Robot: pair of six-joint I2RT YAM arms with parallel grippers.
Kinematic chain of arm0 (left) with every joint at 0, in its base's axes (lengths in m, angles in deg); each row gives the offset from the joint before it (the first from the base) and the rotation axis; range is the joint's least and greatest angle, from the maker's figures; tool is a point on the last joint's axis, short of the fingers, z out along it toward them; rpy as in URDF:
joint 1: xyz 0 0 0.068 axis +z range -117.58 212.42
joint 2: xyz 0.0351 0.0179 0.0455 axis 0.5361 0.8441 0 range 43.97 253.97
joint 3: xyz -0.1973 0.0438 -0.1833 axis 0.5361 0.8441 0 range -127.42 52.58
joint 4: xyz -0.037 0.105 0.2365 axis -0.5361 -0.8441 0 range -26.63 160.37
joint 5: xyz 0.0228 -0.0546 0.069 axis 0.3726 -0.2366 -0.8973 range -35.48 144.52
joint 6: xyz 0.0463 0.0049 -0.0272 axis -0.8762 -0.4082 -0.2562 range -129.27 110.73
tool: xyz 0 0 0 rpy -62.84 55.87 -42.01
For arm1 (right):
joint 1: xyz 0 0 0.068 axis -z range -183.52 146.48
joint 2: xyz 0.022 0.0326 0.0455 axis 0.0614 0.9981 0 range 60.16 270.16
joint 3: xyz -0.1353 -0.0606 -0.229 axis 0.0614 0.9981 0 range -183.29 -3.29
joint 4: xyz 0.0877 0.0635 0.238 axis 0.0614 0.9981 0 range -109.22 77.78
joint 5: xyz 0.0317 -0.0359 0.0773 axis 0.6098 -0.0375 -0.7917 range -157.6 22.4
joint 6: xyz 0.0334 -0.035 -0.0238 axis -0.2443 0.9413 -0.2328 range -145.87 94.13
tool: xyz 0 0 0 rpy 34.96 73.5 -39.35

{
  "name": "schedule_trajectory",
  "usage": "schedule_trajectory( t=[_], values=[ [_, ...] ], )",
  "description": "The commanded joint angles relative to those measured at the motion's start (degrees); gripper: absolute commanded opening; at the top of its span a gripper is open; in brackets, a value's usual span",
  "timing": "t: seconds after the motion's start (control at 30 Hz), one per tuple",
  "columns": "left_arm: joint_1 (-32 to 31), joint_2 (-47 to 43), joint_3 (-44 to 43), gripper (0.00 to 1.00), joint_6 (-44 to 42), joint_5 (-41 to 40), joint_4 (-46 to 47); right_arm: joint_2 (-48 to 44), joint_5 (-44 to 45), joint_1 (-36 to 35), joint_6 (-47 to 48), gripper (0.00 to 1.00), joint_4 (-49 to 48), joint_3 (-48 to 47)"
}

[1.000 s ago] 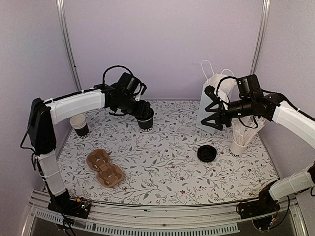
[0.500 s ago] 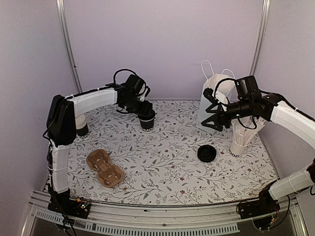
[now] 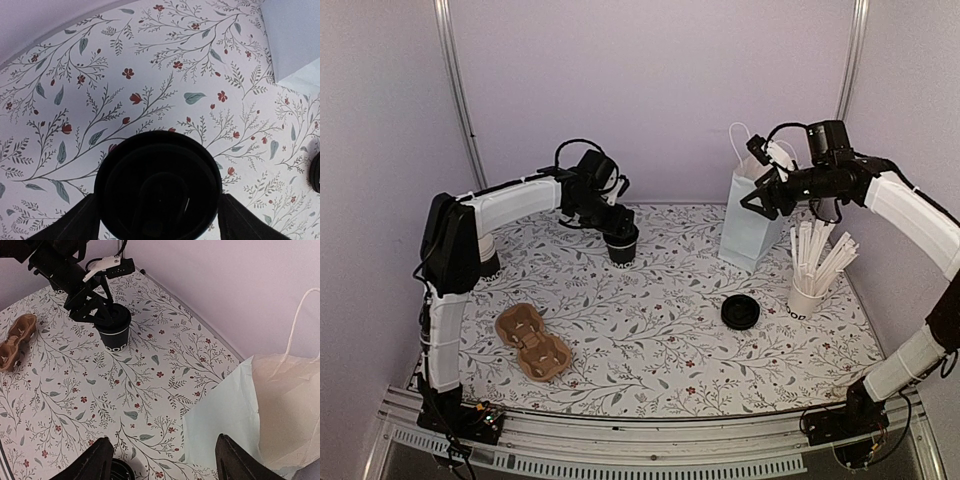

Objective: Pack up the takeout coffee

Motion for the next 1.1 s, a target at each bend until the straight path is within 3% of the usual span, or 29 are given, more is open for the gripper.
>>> schedule_trajectory(
  t=[0.0, 0.27, 0.5, 0.57, 0.9, 1.07],
  values=[
    [0.66, -2.17, -1.46, 0.84, -0.95, -0.23, -2.46, 3.11, 4.30, 0.01, -2.06, 0.73, 2.10, -6.34],
    [0.24, -10.00, 2.17, 0.87, -0.63, -2.56, -3.71, 11.14, 15.37, 0.06, -0.08, 0.72, 3.64, -16.81],
    [-4.88, -25.76, 23.64, 0.84, 3.55, -2.91, 4.35, 17.83, 18.83, 0.10, 3.27, 0.65, 4.76, -20.68],
    [-7.19, -30.12, 28.61, 0.82, 4.43, -3.38, 4.95, 19.46, 18.06, 0.12, 3.40, 0.59, 5.94, -21.97],
    [-11.22, -50.45, 46.79, 0.71, 12.53, -4.54, 6.01, 19.92, 11.03, -0.74, 4.06, 0.04, 8.66, -21.19],
    [-10.45, -56.27, 50.23, 0.70, 12.58, -7.75, 4.97, 18.26, 7.59, -4.93, 6.68, 0.00, 9.58, -18.47]
  ],
)
